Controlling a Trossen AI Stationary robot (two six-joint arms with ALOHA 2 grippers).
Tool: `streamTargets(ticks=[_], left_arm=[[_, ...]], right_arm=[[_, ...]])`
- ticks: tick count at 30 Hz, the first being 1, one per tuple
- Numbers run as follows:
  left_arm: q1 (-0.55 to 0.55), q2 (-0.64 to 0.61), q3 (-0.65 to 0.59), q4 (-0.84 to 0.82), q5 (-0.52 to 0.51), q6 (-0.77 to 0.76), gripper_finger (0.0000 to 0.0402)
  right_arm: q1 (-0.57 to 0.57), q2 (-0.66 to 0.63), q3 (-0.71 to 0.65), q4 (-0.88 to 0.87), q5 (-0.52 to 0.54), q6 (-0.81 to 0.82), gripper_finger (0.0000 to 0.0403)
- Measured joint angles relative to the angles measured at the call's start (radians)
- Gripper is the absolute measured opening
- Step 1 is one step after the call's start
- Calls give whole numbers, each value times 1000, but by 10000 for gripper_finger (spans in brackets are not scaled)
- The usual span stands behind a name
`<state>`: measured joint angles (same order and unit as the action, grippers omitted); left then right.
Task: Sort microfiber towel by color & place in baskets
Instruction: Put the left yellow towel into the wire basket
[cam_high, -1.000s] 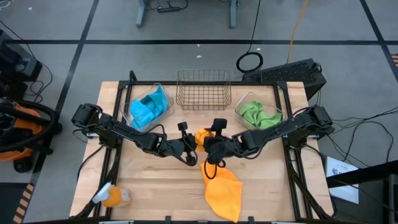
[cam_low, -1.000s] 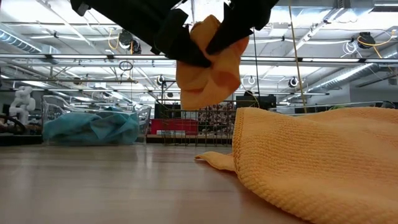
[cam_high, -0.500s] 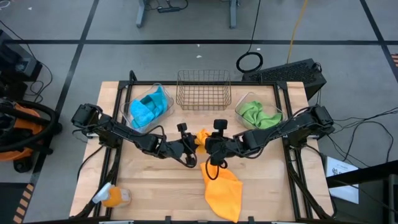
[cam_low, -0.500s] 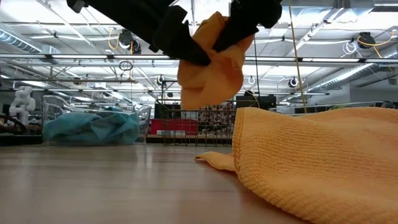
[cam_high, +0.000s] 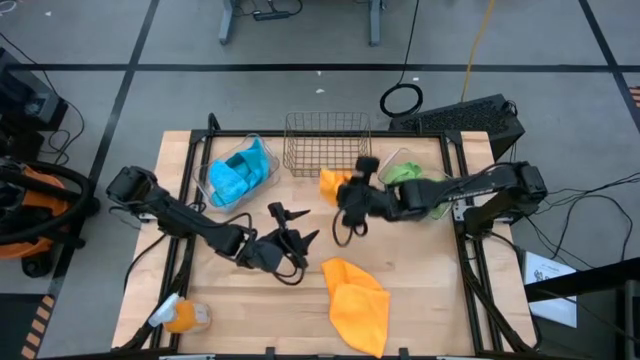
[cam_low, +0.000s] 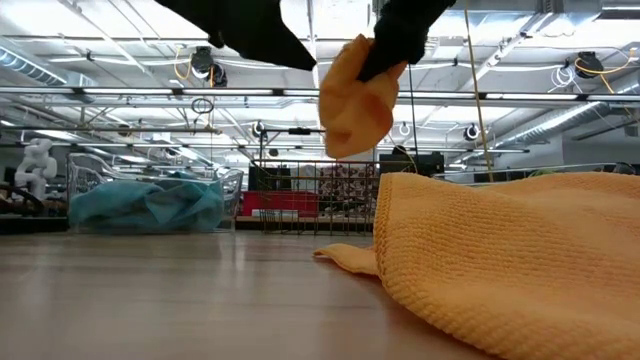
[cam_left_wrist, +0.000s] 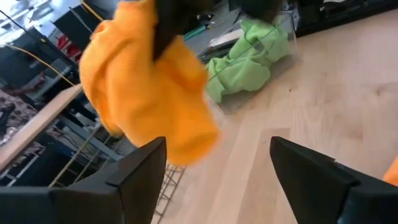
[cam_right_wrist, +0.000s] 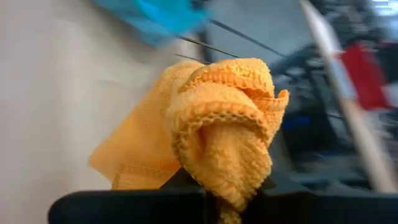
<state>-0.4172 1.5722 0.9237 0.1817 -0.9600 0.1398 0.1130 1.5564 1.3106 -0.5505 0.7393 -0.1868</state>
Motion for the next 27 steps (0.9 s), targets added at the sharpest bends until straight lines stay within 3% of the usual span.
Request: streamTargets(ticks=[3,7,17,24,27], left_arm=[[-16,-7,0,-16,-14,0,292],[-22,-7,0,-17,-5,-1,293],[-22,-7,0,-21,14,-2,293],[-22,-6,-1,-20,15,-2,293],[-22,-6,-1,-20,15,-3,293]], right_arm=[[-73,-3,0,16,86,-89,21],[-189,-2,0,53,82,-176,21],[-422,-1,0,238,-83,-306,20],[-529,37,0,224,-270,-269,21],[-564,72,0,236,-297,-271,23]])
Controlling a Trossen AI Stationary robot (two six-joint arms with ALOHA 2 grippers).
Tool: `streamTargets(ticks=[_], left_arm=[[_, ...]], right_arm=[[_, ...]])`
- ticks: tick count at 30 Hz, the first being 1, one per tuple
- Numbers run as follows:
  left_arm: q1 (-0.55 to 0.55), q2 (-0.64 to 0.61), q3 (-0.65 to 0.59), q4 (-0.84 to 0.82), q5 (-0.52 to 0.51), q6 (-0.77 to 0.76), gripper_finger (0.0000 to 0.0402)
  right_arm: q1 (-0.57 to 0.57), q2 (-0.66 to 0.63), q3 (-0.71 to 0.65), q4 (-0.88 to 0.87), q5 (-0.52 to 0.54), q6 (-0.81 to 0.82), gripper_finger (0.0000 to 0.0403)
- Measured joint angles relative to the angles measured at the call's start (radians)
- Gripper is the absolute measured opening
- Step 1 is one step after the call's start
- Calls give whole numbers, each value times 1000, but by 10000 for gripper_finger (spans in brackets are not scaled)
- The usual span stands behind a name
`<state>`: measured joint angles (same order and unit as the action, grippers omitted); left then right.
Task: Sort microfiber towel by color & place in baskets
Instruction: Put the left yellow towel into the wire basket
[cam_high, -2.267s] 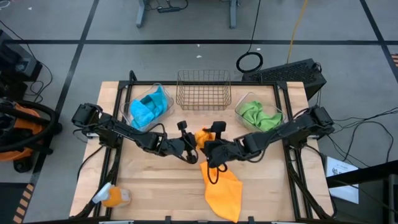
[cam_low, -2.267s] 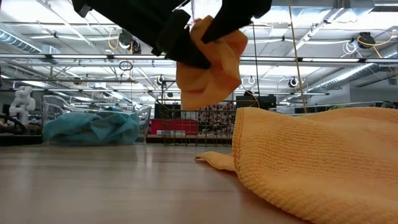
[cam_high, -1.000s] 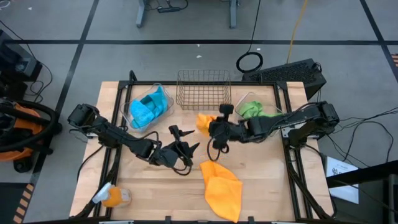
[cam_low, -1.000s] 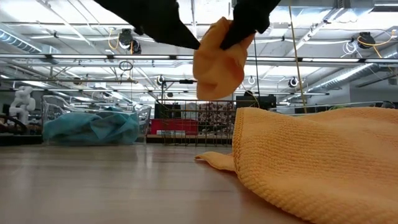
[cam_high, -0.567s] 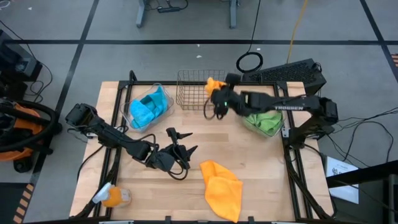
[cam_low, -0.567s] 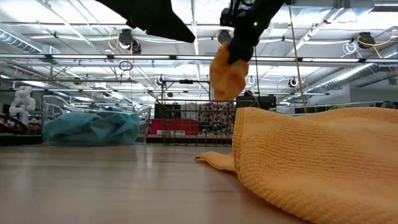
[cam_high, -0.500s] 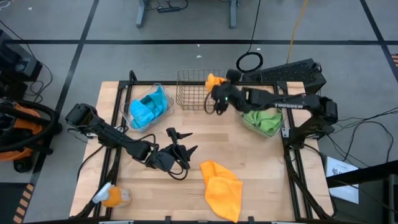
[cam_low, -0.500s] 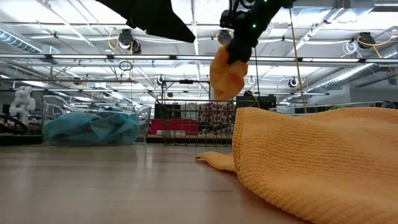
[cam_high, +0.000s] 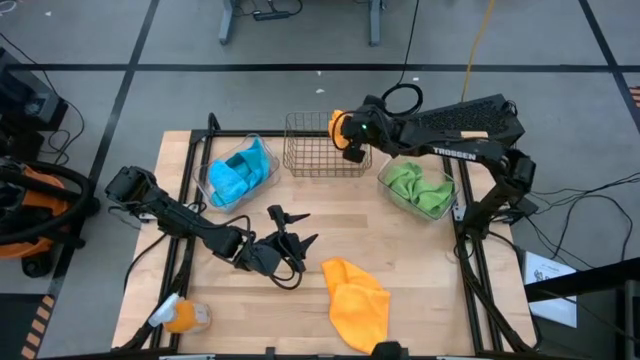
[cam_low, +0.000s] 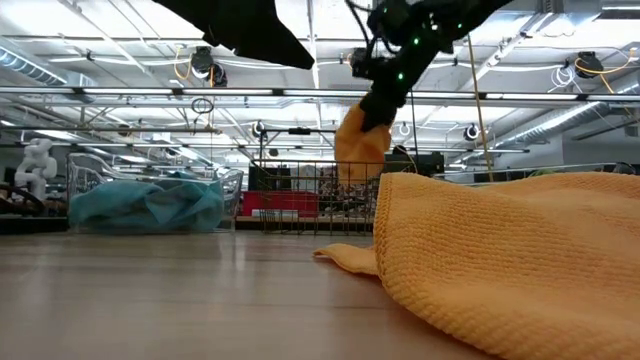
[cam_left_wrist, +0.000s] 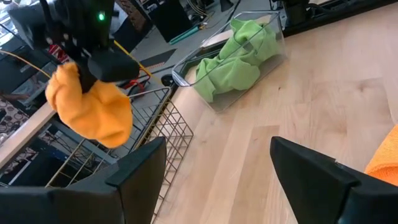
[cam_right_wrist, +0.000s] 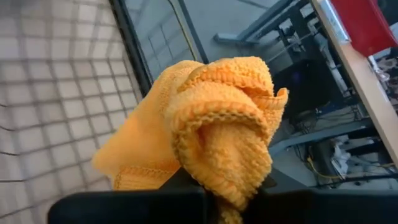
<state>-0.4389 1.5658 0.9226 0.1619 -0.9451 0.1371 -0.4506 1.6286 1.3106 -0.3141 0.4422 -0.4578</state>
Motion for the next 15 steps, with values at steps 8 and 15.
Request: streamTargets(ticks=[8,15], left_arm=[[0,0,0,3,1,-1,293],[0,1,0,9,28,-2,293]], right_arm=[[-48,103,0,11,2,-62,23],[-53,184,0,4,9,-81,24]])
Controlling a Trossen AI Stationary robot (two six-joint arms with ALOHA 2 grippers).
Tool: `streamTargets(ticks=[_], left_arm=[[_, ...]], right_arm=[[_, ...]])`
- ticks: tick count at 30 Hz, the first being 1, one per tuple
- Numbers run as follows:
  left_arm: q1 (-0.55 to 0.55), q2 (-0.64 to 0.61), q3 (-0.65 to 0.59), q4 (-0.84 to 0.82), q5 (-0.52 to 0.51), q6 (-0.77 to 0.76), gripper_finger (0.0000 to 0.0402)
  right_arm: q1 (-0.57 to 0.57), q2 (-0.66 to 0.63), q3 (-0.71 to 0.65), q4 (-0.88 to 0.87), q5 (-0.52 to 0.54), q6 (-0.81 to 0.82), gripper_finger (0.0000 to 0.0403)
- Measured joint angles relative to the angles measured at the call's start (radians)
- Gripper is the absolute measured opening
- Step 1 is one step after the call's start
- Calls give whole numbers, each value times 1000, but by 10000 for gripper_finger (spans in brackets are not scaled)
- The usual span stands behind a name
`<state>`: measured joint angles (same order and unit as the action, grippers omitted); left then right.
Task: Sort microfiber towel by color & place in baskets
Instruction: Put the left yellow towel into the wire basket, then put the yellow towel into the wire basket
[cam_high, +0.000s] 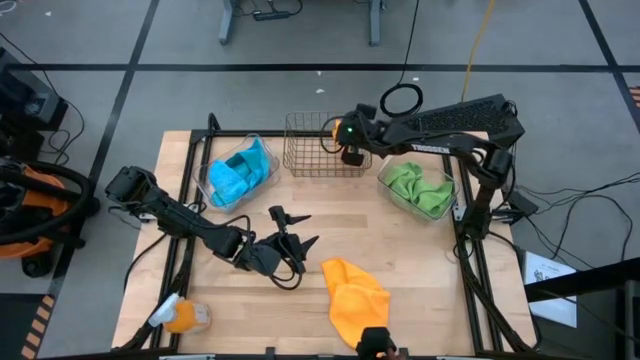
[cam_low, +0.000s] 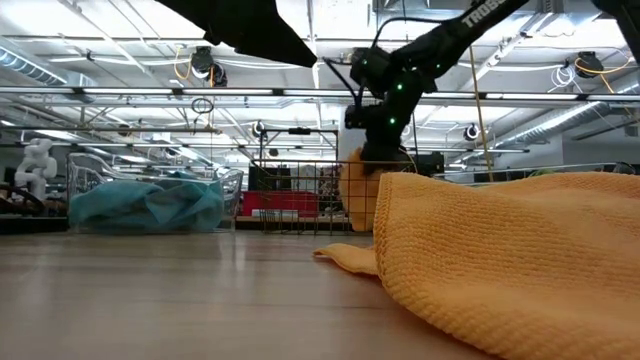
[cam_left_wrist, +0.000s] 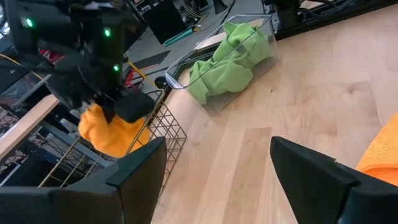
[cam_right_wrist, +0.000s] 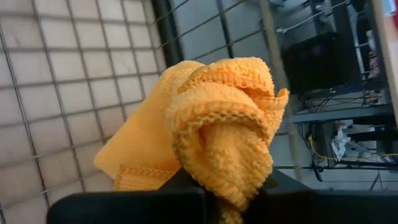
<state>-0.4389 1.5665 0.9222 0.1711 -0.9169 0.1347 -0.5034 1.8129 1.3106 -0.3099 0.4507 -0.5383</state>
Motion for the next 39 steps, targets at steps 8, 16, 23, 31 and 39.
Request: streamTargets(ticks=[8,16,23,31,39], left_arm=[[0,0,0,-1,2,-23,293],[0,0,0,-1,6,-23,293],[1,0,0,-1,6,-23,293],[0,0,0,-1,9,-25,293],[0,0,0,-1,49,-25,293]], right_arm=[[8,29,0,-38,-5,51,73],[21,-5,0,-63,21,105,188],[21,-63,0,-120,16,111,262],[29,-88,0,-178,-16,157,300],[82,-120,0,-183,34,164,306]])
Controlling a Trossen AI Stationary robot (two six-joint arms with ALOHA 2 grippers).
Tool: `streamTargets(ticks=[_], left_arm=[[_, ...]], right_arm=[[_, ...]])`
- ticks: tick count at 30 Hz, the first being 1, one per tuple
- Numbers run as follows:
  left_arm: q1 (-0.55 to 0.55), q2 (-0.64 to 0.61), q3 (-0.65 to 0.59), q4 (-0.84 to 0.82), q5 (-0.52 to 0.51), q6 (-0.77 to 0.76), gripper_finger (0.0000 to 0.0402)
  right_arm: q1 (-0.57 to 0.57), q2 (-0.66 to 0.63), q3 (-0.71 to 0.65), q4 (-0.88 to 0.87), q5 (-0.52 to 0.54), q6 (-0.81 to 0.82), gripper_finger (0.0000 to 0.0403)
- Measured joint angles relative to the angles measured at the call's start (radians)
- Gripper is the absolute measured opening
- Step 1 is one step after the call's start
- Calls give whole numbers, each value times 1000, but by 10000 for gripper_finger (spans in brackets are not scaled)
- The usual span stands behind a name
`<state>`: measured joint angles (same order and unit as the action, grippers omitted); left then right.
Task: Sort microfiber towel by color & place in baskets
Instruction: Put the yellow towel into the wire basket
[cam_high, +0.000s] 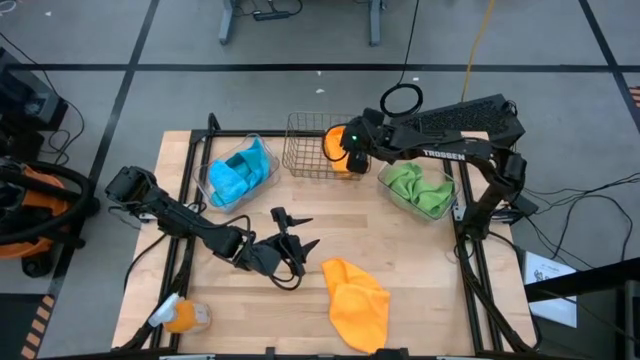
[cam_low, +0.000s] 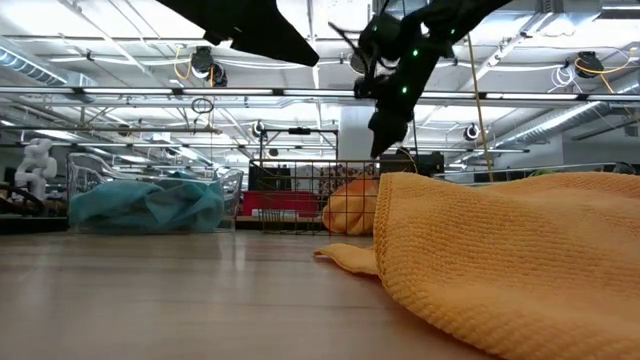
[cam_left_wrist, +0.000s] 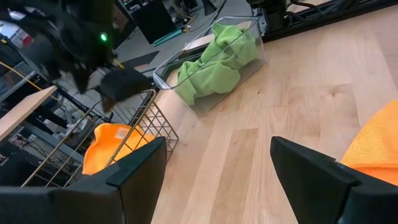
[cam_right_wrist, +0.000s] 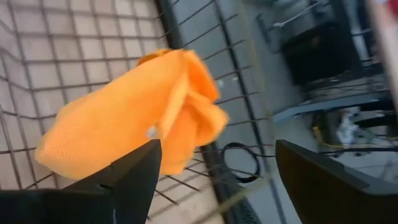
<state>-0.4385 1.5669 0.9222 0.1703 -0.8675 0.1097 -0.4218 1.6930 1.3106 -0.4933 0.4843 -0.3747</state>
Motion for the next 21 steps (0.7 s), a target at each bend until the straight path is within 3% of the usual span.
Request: streamTargets(ticks=[4,8,14,16,21], left_arm=[[0,0,0,0,2,-8,293],[1,0,0,0,47,-27,293],[0,0,0,8,244,-51,293],[1,0,0,14,266,-54,293],[1,14,0,57,289,-55,293]], right_arm=[[51,-76,0,-22,69,30,302],[130,-199,0,-86,62,133,302],[302,-370,0,-274,-117,397,302],[386,-395,0,-331,-170,480,302],[634,-398,-45,-383,-179,639,302]])
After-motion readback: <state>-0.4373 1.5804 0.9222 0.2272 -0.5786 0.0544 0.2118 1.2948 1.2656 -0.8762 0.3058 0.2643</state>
